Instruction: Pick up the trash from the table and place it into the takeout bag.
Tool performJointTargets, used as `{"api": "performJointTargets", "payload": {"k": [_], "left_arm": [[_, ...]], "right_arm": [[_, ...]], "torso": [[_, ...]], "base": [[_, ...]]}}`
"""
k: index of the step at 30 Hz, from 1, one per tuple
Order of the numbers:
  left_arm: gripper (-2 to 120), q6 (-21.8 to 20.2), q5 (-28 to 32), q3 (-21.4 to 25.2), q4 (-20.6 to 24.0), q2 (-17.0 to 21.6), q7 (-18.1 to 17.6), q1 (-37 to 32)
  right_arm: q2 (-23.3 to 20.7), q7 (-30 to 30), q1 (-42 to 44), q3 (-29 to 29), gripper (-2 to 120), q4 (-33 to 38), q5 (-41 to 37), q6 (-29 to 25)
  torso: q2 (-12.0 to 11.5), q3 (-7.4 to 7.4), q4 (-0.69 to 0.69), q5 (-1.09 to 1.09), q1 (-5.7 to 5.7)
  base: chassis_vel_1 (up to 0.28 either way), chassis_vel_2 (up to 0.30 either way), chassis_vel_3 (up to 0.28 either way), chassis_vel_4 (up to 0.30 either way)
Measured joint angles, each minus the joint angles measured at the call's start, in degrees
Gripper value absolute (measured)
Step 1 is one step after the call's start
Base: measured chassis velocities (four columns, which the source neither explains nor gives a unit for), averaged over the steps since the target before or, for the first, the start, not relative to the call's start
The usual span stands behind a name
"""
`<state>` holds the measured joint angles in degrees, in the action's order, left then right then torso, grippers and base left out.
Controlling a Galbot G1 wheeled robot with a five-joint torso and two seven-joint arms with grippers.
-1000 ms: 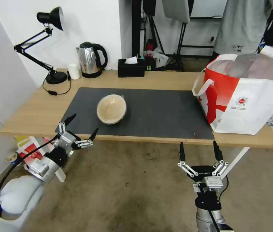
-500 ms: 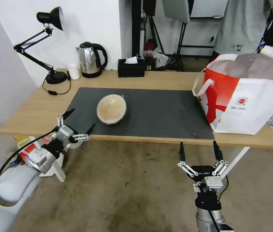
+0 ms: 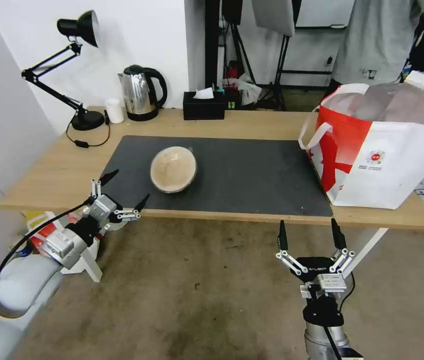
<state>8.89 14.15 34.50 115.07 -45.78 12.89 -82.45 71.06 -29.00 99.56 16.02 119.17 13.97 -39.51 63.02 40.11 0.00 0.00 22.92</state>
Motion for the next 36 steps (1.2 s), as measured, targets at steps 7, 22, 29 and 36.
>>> {"api": "performJointTargets", "payload": {"k": [7, 22, 29, 36], "left_arm": [[100, -0.01, -0.33, -0.56, -0.52, 2.37, 0.76, -0.26], [100, 0.27, -0.18, -3.02, -3.82, 9.78, 1.74, 2.73], [100, 0.33, -0.04, -4.17, -4.31, 10.34, 1.95, 4.52], [100, 0.33, 0.00, -4.91, -4.96, 12.19, 2.13, 5.64]], "right_arm": [[0.00, 0.00, 0.00, 0.00, 100, 0.00, 0.00, 0.00], [0.00, 0.00, 0.00, 0.00, 100, 0.00, 0.00, 0.00], [0.00, 0.00, 0.00, 0.00, 100, 0.00, 0.00, 0.00], [0.00, 0.00, 0.00, 0.00, 100, 0.00, 0.00, 0.00]], "torso": [[0.00, 0.00, 0.01, 0.00, 0.00], [0.00, 0.00, 0.00, 0.00, -0.01], [0.00, 0.00, 0.00, -0.01, -0.01], [0.01, 0.00, 0.00, -0.01, 0.00]], "base": [[0.000, 0.000, 0.000, 0.000], [0.000, 0.000, 0.000, 0.000], [0.000, 0.000, 0.000, 0.000], [0.000, 0.000, 0.000, 0.000]]}}
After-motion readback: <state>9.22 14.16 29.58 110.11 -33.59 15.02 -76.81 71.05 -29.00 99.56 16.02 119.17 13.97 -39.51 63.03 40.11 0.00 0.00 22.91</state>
